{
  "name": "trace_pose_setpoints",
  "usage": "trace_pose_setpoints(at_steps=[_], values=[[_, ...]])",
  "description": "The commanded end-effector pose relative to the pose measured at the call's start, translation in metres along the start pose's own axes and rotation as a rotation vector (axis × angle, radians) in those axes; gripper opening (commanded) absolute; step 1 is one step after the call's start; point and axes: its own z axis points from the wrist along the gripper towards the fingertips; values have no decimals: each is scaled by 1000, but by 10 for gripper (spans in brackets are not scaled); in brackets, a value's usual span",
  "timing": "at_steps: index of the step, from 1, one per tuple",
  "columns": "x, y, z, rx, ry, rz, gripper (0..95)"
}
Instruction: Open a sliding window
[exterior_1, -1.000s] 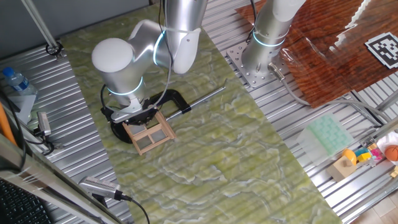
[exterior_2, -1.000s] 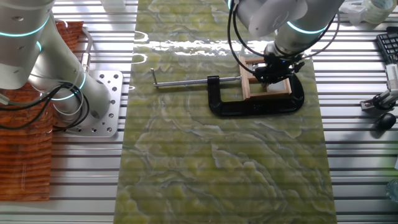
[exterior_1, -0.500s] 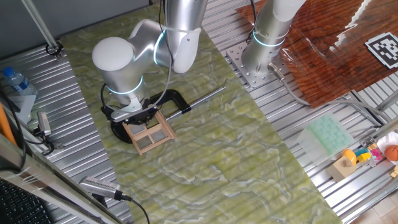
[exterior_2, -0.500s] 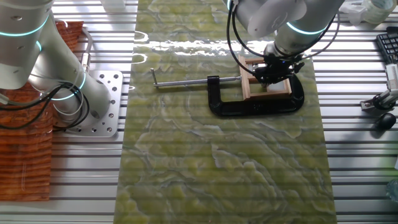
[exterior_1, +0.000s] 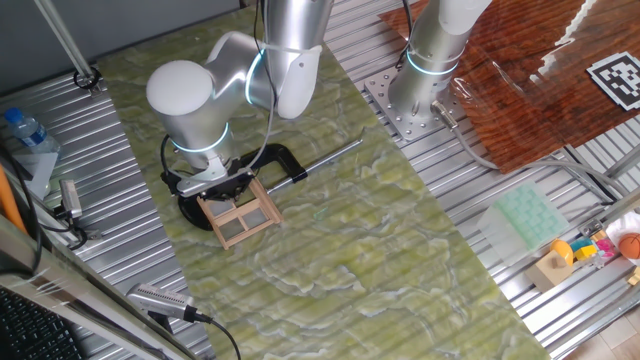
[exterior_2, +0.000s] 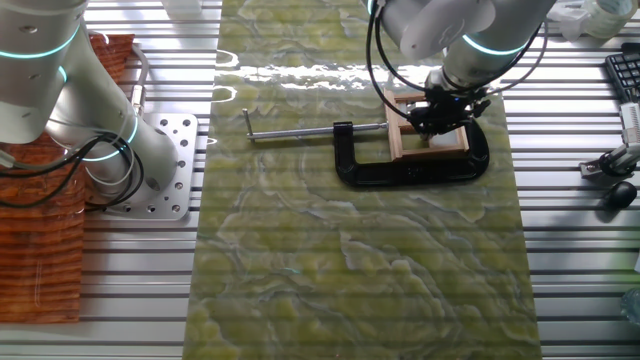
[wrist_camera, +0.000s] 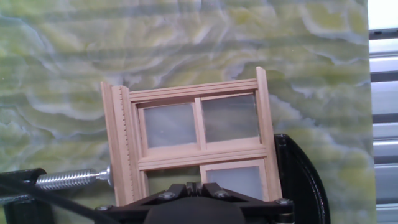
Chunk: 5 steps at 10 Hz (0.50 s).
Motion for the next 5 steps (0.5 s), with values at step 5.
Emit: trace_pose_setpoints(at_steps=[5], values=[[1,0,-7,22,1,-9,0]])
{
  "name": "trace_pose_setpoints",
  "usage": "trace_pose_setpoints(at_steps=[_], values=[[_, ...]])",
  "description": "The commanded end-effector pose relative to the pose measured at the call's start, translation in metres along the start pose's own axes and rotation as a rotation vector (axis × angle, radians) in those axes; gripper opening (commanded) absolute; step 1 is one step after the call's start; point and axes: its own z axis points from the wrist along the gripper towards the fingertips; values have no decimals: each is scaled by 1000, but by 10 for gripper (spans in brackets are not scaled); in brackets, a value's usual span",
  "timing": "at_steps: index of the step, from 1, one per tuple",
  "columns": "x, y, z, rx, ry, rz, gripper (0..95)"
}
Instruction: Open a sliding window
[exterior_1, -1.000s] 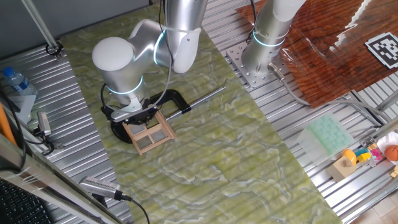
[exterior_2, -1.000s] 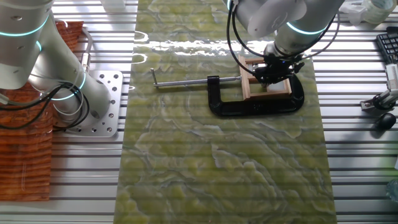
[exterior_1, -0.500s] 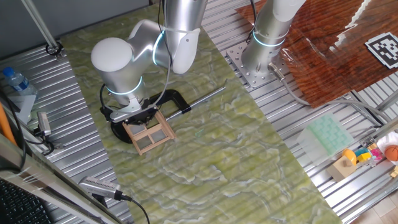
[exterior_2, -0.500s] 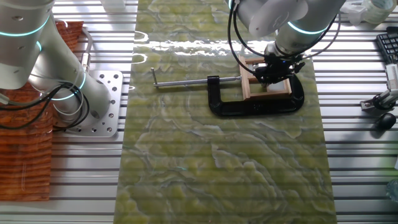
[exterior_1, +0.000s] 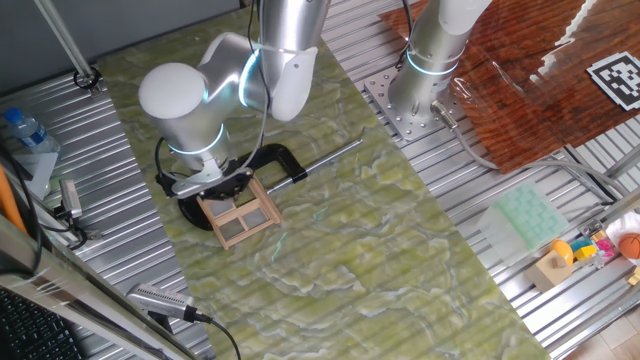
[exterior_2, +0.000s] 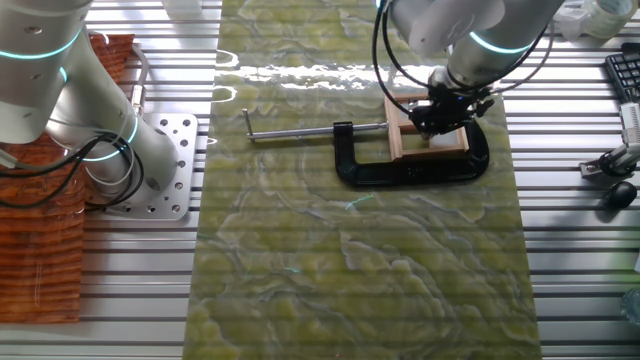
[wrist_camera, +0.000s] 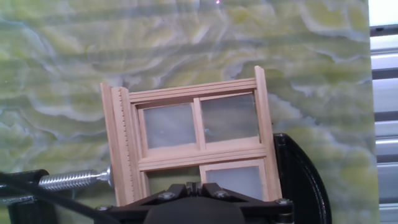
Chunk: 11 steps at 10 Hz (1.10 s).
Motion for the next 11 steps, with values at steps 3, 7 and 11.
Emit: trace_pose_setpoints(at_steps=[3,7,11], values=[[0,0,-3,49,-12,29,0],[0,3,-23,45,-13,107,0],[-1,13,-60,66,-27,458,0]])
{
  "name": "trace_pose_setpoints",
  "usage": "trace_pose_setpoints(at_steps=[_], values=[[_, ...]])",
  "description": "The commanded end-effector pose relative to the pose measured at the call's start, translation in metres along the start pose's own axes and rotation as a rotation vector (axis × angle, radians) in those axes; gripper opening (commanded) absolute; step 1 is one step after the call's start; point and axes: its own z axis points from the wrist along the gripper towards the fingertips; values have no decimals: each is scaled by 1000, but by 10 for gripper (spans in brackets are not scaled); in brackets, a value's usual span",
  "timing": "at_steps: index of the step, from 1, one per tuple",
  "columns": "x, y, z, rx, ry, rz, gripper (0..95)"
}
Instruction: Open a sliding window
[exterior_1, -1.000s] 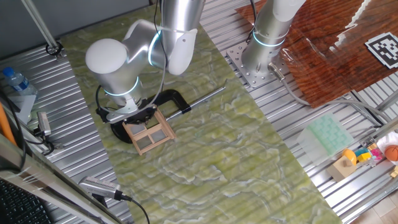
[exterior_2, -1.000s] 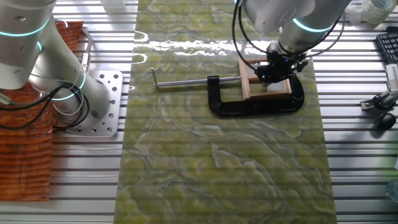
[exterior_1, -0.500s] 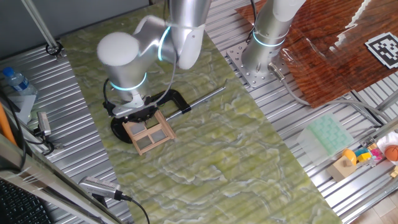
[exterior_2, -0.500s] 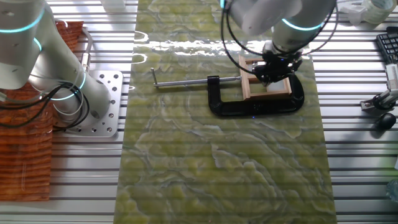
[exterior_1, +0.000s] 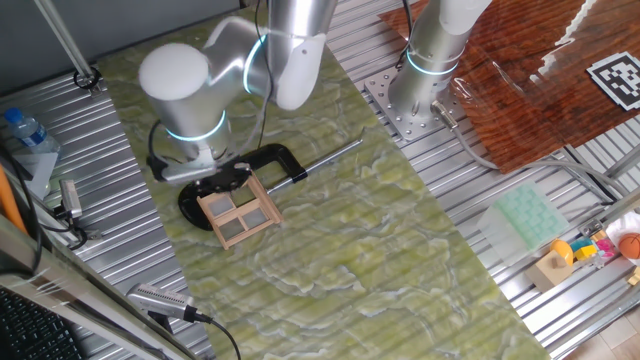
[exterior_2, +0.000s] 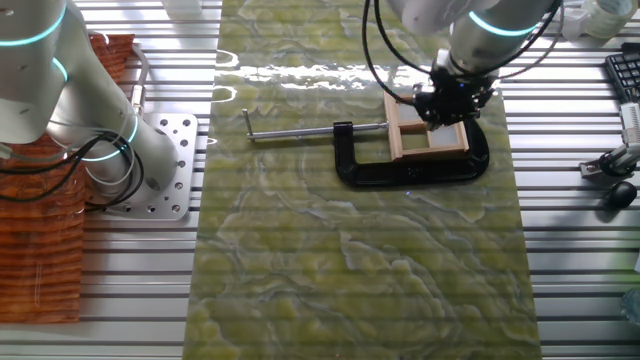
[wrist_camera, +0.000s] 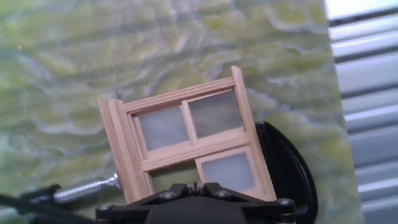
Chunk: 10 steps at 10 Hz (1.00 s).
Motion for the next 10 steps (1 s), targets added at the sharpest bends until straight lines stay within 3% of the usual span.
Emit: trace_pose_setpoints(at_steps=[1,2,4,7,10], values=[[1,8,-26,47,-23,336,0],[1,12,-35,63,-34,496,0],[1,15,-42,50,-69,746,0],[1,15,-42,40,-133,941,0],[1,15,-43,45,-149,1151,0]])
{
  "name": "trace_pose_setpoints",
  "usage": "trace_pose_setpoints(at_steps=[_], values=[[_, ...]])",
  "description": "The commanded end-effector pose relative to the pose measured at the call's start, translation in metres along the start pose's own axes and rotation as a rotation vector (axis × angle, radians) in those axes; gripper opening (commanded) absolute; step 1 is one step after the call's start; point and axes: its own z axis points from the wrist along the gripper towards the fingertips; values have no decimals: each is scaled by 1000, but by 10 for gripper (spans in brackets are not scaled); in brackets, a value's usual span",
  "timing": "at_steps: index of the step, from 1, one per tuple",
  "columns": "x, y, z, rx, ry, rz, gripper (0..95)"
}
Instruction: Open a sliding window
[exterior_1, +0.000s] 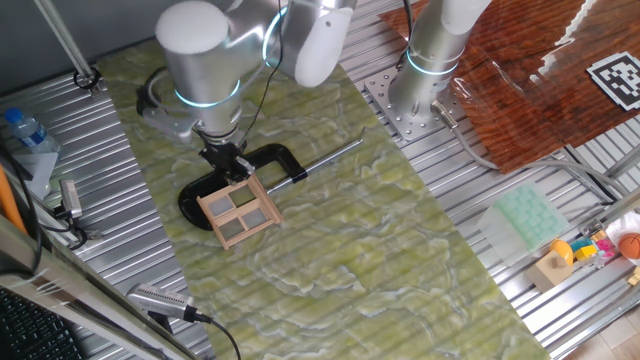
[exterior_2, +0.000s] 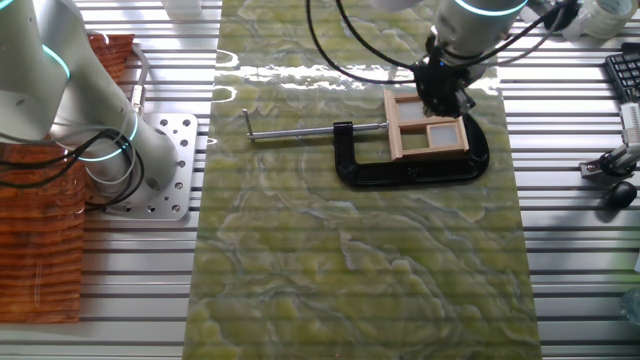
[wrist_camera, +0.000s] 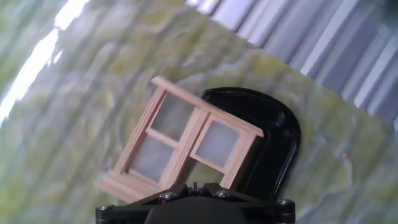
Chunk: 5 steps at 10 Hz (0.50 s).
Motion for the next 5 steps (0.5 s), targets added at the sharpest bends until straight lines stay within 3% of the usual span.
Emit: trace_pose_setpoints(at_steps=[1,3,5], values=[[1,2,-7,13,-67,385,0],[1,2,-7,24,-92,453,0],[2,2,-7,33,-98,459,0]])
